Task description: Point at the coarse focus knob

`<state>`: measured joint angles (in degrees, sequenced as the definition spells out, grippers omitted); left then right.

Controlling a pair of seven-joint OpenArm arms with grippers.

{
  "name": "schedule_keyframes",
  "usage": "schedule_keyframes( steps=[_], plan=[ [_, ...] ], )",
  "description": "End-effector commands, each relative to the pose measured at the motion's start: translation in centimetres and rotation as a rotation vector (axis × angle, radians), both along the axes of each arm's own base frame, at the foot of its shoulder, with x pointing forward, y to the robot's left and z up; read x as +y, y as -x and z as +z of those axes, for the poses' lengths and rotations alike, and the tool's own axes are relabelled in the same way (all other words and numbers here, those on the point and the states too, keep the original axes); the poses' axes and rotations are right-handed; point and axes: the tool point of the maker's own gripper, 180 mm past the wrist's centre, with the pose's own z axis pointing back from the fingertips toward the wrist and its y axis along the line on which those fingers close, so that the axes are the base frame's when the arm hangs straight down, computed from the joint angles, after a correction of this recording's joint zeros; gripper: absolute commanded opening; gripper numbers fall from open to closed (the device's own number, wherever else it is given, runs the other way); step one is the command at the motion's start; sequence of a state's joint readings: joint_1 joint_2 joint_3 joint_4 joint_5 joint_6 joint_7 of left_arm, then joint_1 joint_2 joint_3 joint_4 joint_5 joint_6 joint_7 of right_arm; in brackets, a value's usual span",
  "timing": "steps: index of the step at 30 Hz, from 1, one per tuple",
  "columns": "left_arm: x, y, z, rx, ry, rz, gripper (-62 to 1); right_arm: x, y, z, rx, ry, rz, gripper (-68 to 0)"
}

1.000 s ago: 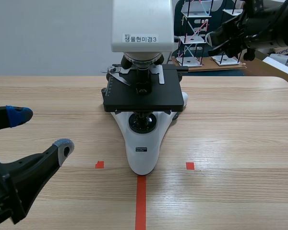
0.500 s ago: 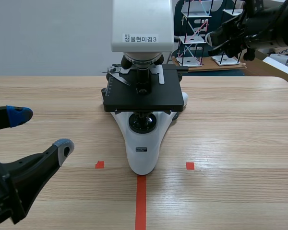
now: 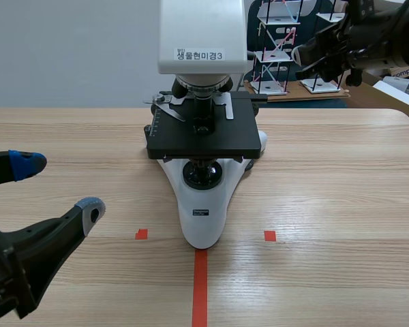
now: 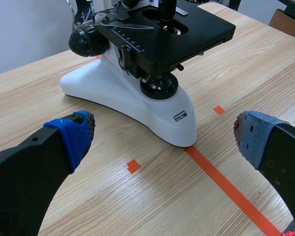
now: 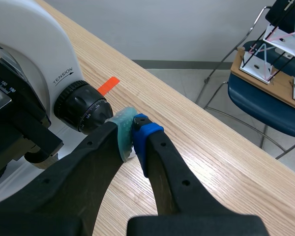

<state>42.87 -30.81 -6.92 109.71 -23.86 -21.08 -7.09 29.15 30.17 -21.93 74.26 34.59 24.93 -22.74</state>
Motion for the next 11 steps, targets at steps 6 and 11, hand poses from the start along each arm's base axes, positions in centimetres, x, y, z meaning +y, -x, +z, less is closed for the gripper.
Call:
schedule_keyframes(
  steps=[6, 11],
  plan=[
    [-0.14, -0.12, 0.71, -0.021, 0.018, 0.000, -1.1, 0.23, 0.05, 1.29, -0.039, -0.010, 0.017, -67.5],
    [-0.14, -0.12, 0.71, -0.021, 0.018, 0.000, -1.1, 0.22, 0.04, 1.28, -0.039, -0.010, 0.017, -67.5]
  ],
)
